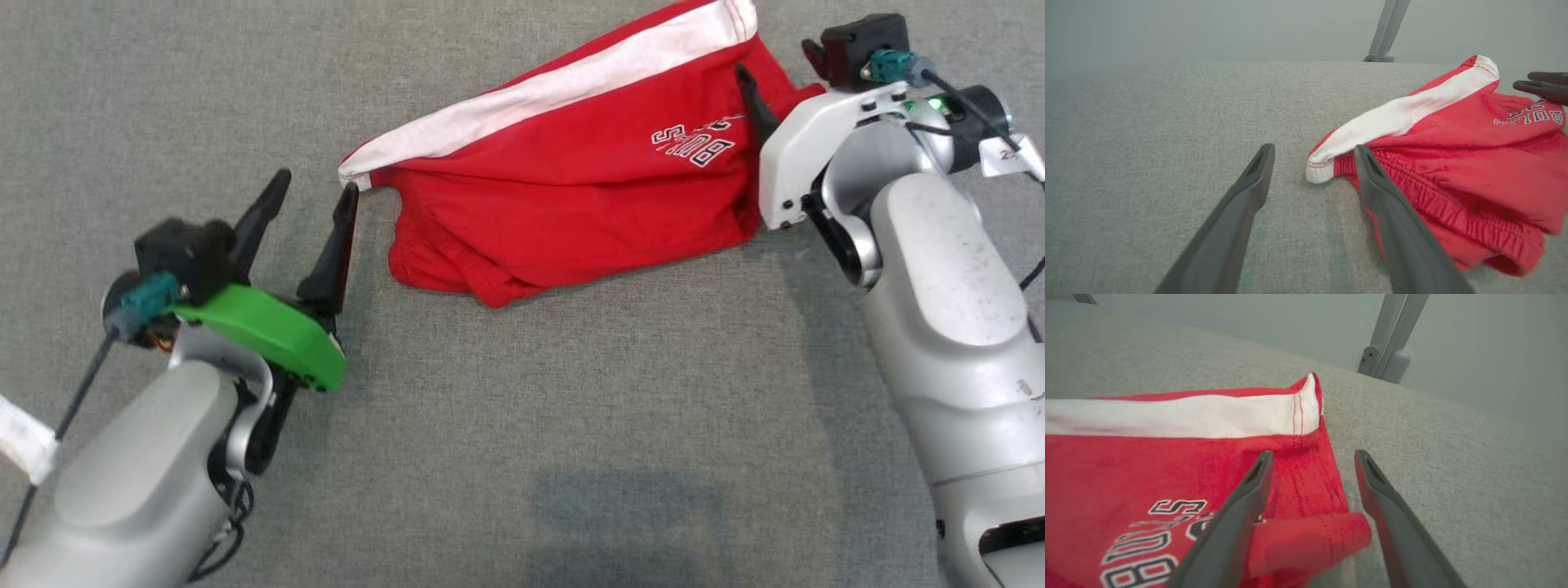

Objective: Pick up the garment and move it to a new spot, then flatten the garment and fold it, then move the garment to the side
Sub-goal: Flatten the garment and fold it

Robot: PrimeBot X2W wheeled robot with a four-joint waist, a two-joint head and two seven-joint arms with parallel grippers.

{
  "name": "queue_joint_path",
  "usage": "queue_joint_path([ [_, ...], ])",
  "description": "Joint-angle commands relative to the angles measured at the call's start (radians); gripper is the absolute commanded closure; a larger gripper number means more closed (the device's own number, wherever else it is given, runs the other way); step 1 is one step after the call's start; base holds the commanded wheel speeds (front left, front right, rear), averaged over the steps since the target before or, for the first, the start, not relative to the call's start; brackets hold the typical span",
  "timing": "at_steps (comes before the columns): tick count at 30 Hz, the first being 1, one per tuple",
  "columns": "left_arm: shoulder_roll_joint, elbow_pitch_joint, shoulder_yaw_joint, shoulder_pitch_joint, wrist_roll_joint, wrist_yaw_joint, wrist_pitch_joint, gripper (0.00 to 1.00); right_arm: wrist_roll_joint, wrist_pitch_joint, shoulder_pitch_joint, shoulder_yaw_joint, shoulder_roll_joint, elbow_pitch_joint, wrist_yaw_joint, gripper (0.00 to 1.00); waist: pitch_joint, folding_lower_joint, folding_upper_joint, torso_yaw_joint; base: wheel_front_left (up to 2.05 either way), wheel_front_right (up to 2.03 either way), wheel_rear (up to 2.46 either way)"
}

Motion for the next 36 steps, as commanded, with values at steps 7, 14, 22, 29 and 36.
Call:
queue_joint_path([
  [7, -0.054, -0.225, 0.150, 0.224, 0.101, 0.092, -0.018, 0.00, -0.062, 0.222, -0.004, -0.047, -0.029, -0.094, -0.001, 0.00, 0.030, 0.0000, -0.0001, 0.065, 0.00, 0.00, 0.00],
  [14, -0.187, -0.248, 0.260, 0.356, 0.237, 0.014, -0.018, 0.00, -0.113, 0.366, -0.027, -0.094, -0.054, -0.067, 0.000, 0.00, 0.073, 0.0000, -0.0001, 0.153, 0.00, 0.00, 0.00],
  [22, -0.291, -0.186, 0.354, 0.441, 0.351, -0.076, -0.018, 0.00, 0.017, 0.430, 0.061, -0.120, -0.014, -0.011, 0.004, 1.00, 0.030, 0.0000, -0.0001, 0.162, 0.00, 0.00, 0.00],
  [29, -0.307, -0.125, 0.411, 0.537, 0.417, -0.104, -0.018, 0.00, 0.184, 0.342, 0.162, -0.173, 0.019, -0.087, 0.001, 1.00, -0.093, 0.0000, -0.0001, 0.069, 0.00, 0.00, 0.00],
  [36, -0.275, -0.115, 0.429, 0.646, 0.448, -0.092, -0.018, 0.00, 0.331, 0.359, 0.335, -0.210, -0.014, -0.229, -0.001, 1.00, -0.202, 0.0000, -0.0001, -0.044, 0.00, 0.00, 0.00],
])
